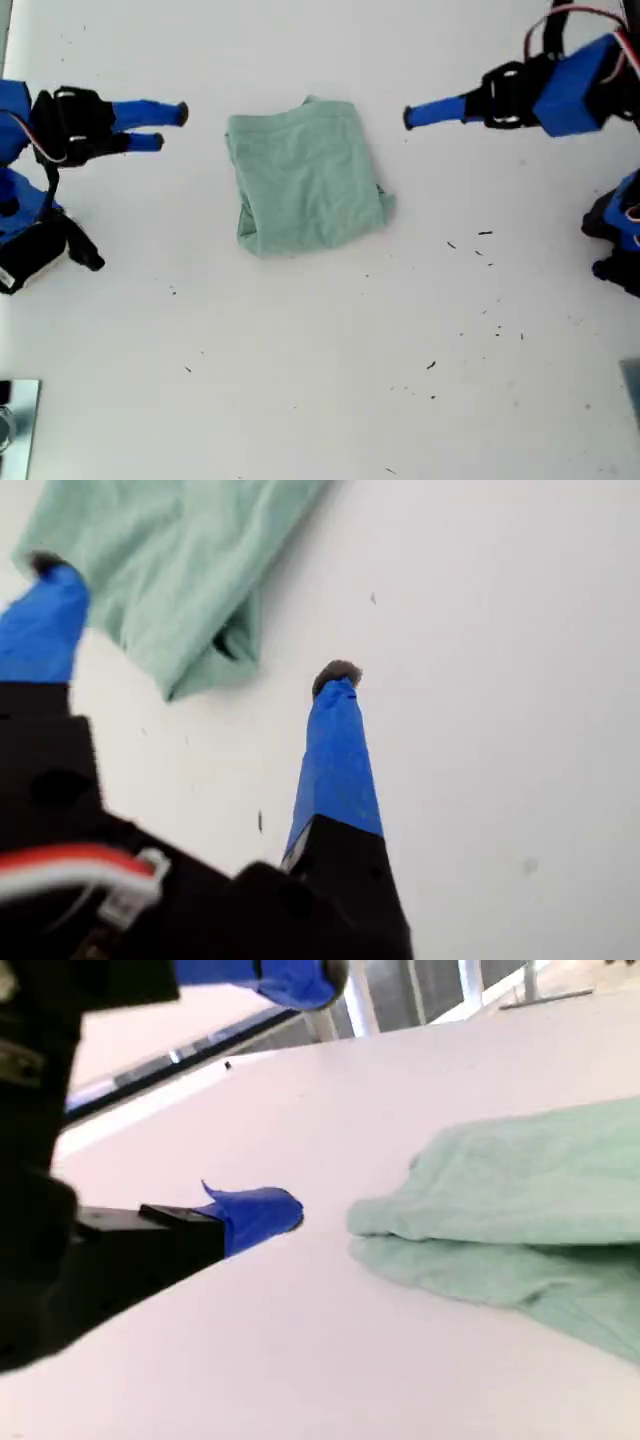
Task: Fold t shirt
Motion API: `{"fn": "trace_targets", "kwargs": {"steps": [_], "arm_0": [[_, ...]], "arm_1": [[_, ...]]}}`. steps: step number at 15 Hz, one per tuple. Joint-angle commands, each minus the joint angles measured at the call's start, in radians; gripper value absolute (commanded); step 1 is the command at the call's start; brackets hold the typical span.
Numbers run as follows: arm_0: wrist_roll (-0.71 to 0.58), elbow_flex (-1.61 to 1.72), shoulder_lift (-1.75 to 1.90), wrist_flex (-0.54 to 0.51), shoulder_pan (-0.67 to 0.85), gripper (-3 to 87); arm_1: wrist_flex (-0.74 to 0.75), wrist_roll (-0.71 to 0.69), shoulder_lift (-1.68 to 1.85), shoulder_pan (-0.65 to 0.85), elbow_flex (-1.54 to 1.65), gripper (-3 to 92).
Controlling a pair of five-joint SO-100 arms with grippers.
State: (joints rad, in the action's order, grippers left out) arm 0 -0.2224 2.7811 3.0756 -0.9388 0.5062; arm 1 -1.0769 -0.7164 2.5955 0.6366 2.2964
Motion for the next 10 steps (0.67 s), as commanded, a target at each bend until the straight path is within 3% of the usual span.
{"fn": "trace_targets", "kwargs": {"steps": [1, 3, 5, 6, 9, 10], "arm_0": [[0.16, 0.206, 0.218, 0.097, -0.196, 26.4], [0.229, 0.348, 0.439, 0.021, -0.273, 22.5], [0.23, 0.433, 0.528, -0.107, -0.273, 20.0], [0.187, 0.465, 0.523, -0.089, -0.279, 20.0], [0.155, 0.457, 0.528, -0.1, -0.304, 20.0], [0.155, 0.457, 0.528, -0.1, -0.305, 20.0]], "arm_1": [[0.018, 0.057, 0.497, -0.012, 0.38, 27.6], [-0.12, 0.164, 0.919, -0.051, 0.649, 20.5], [-0.198, 0.337, 0.911, -0.025, 0.796, 20.1], [-0.264, 0.359, 0.873, -0.021, 0.805, 20.4], [-0.278, -0.023, 0.905, -0.097, 0.801, 18.1], [-0.278, -0.011, 0.905, -0.106, 0.801, 17.4]]}}
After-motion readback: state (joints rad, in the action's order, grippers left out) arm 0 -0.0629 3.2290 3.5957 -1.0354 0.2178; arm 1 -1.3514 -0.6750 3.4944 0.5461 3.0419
